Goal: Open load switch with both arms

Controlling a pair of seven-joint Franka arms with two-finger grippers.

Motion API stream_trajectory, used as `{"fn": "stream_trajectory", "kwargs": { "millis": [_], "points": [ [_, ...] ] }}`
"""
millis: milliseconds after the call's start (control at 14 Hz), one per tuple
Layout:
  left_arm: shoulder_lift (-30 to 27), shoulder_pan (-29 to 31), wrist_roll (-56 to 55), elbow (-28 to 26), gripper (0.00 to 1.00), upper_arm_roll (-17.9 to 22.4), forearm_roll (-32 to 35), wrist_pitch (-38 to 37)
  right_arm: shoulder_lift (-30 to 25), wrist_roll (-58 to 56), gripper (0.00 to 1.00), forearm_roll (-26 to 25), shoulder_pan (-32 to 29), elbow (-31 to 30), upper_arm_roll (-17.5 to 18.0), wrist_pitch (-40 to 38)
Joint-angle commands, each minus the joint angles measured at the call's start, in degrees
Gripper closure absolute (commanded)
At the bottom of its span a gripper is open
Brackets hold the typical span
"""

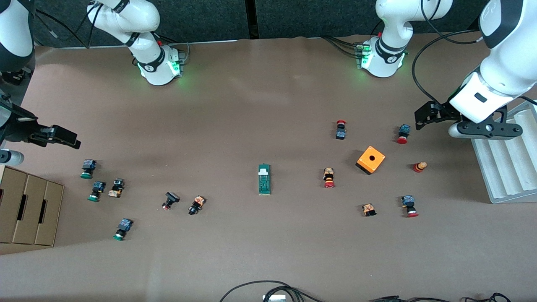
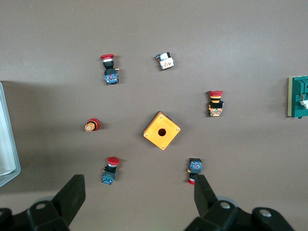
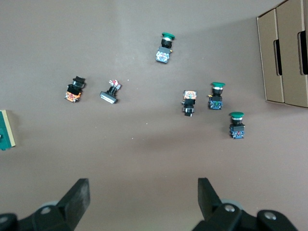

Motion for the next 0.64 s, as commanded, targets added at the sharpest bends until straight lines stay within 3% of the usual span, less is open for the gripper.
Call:
{"fn": "stream_trajectory", "kwargs": {
  "millis": [0,570],
  "points": [
    [0.7,0.2,0.3,1.7,0.00,0.0,-0.1,-1.0,-1.0,0.7,0.00,-0.3,0.3,-1.3,-0.1,-0.3],
    [0.7,0.3,0.6,1.6,0.00,0.0,-0.1,-1.1,-0.4,-1.5,0.00,-0.3,0.3,-1.3,0.0,-0.5]
  ]
}}
